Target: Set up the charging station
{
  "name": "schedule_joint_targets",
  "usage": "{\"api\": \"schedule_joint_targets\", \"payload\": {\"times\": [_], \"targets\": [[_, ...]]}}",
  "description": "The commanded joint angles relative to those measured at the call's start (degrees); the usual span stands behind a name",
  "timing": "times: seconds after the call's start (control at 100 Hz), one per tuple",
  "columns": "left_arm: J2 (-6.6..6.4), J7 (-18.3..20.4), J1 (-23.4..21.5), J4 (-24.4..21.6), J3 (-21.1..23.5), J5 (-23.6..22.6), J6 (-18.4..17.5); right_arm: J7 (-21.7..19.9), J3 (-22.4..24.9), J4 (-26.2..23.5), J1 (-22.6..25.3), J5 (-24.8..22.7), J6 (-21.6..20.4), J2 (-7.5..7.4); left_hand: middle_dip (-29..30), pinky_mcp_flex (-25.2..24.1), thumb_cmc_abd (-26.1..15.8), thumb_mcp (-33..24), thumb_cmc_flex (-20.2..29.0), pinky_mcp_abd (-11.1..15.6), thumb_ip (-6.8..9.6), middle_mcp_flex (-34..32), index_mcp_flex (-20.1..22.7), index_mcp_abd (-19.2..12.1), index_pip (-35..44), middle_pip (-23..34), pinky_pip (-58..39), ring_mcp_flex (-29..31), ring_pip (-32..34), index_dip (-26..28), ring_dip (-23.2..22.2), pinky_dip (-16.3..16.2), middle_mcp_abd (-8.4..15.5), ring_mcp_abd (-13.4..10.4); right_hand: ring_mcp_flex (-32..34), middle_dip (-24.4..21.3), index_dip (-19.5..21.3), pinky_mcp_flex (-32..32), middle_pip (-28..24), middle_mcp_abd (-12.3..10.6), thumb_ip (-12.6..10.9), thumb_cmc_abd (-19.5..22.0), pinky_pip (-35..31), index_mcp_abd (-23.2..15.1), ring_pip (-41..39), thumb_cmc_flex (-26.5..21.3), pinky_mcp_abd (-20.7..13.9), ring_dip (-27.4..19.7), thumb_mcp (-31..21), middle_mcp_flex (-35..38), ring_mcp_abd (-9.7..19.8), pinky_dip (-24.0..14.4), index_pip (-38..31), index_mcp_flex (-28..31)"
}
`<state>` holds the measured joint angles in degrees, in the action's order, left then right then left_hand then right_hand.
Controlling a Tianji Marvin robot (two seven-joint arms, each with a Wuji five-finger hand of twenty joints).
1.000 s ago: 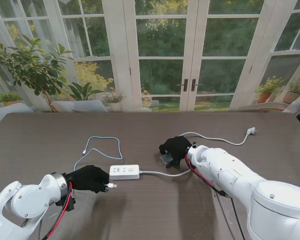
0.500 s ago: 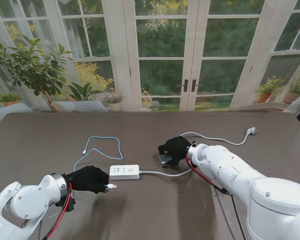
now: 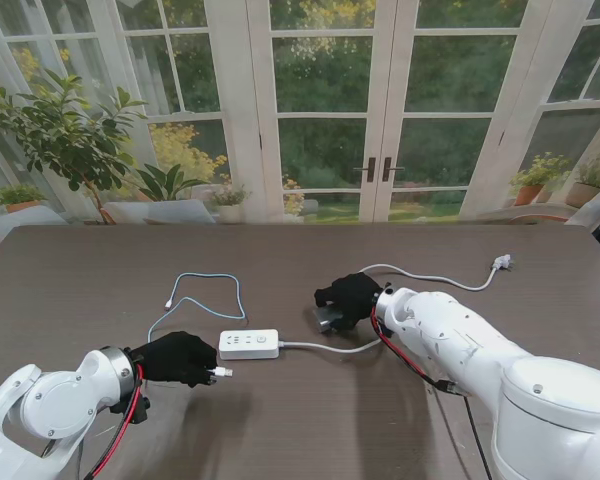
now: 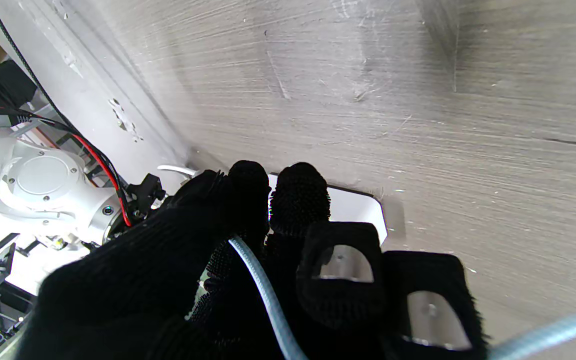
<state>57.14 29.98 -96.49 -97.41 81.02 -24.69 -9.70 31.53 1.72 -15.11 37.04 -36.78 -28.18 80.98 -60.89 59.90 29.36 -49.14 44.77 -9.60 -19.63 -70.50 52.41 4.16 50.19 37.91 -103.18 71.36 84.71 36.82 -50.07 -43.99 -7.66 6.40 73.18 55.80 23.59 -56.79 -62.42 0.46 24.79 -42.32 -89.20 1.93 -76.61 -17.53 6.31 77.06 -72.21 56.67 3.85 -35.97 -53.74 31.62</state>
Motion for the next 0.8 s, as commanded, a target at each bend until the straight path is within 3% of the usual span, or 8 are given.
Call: {"api": "schedule_joint_targets", "payload": {"times": [0.0,0.07,0.11,0.3,0.43,0.56,0.79], "targets": [[0.27,1.0,-0.2,-0.2,0.2,0.3,0.3,-1.2,1.3,-1.9,0.3,-0.4,0.2,-0.29,0.0,3.9,-2.2,-0.7,3.4,9.0,3.15,-3.2,3.5,-2.0,0.7,1.5,-16.8,1.5,4.6,-0.1,0.4,-1.5,-2.6,0.0,2.5,1.0,2.3,-1.3,-2.2,-3.0,-2.6,5.5,-5.3,-4.6,-2.7,-4.2,-0.9,-33.9,-6.8,1.4,0.7,-0.8,-31.5,3.5],[0.24,1.1,0.0,-0.1,0.2,0.5,0.4,-1.5,3.4,-4.5,0.7,-1.4,1.1,-1.34,0.0,3.9,-2.3,-0.5,3.5,9.2,3.19,-3.0,3.5,-1.9,0.6,1.3,-16.8,1.5,4.8,-0.1,0.5,-1.7,-4.0,-0.1,2.5,0.9,2.3,-1.3,-2.2,-3.0,-2.6,5.6,-5.2,-4.7,-2.7,-4.2,-1.0,-33.9,-6.9,1.4,0.7,-0.8,-31.5,3.6],[0.24,1.3,0.1,0.0,0.1,0.7,0.5,-2.3,5.2,-6.9,1.0,-2.0,1.9,-2.32,0.0,4.0,-2.3,-0.4,3.6,9.3,3.19,-3.3,3.5,-1.7,0.6,1.5,-16.8,1.5,4.9,0.0,0.5,-1.8,-2.7,-0.2,2.5,0.9,2.3,-1.3,-2.2,-3.0,-2.5,5.5,-5.2,-4.7,-2.7,-4.2,-1.0,-33.9,-6.8,1.4,0.7,-0.8,-31.5,3.6],[0.34,1.1,1.8,1.0,-0.8,1.6,0.7,-5.9,13.9,-19.4,4.5,-5.6,5.5,-7.60,0.0,4.1,-2.6,-0.1,3.7,10.3,3.25,-3.6,3.6,-1.1,0.4,1.6,-16.8,1.6,5.9,0.0,0.7,-2.7,-2.6,-1.2,2.5,0.8,2.3,-1.3,-2.1,-2.8,-2.6,5.4,-5.1,-4.7,-2.2,-4.4,-1.0,-34.1,-6.8,1.4,0.6,-0.9,-31.5,3.6],[0.62,0.0,3.2,2.0,-1.6,1.9,1.0,-8.1,19.2,-26.8,7.7,-7.5,7.0,-10.32,0.0,4.2,-2.8,-0.1,3.6,11.3,3.26,-3.8,3.6,-1.0,0.4,1.7,-16.8,1.6,6.6,0.1,1.0,-3.5,-2.4,-1.8,2.5,0.7,2.3,-1.3,-2.0,-2.6,-2.6,5.5,-5.1,-4.7,-2.1,-4.5,-1.0,-34.1,-6.6,1.4,0.1,-0.9,-31.4,3.6],[0.88,-1.0,5.1,3.1,-2.6,2.1,1.5,-10.3,24.0,-33.0,11.2,-8.6,8.1,-12.14,0.1,4.3,-3.0,0.1,3.7,11.6,3.29,-4.0,3.6,-0.6,0.2,1.8,-16.8,1.6,7.1,0.1,1.2,-4.1,-2.4,-2.0,2.5,0.6,2.4,-1.1,-1.9,-2.4,-2.7,5.4,-5.0,-4.7,-2.2,-4.8,-0.9,-34.0,-6.5,1.5,0.0,-1.0,-31.4,3.6],[1.30,-2.3,8.6,5.3,-5.1,2.7,2.6,-13.4,30.3,-42.7,16.9,-10.0,10.4,-14.03,0.2,4.3,-3.2,0.6,4.0,11.9,3.44,-4.1,3.6,-0.2,0.0,1.8,-16.8,1.6,7.6,0.2,1.7,-4.7,-2.2,-2.2,2.5,0.6,2.2,-0.9,-1.7,-2.0,-2.9,5.4,-4.9,-4.3,-2.3,-5.4,-0.3,-33.9,-5.9,1.6,-0.4,-1.2,-31.1,3.8]]}}
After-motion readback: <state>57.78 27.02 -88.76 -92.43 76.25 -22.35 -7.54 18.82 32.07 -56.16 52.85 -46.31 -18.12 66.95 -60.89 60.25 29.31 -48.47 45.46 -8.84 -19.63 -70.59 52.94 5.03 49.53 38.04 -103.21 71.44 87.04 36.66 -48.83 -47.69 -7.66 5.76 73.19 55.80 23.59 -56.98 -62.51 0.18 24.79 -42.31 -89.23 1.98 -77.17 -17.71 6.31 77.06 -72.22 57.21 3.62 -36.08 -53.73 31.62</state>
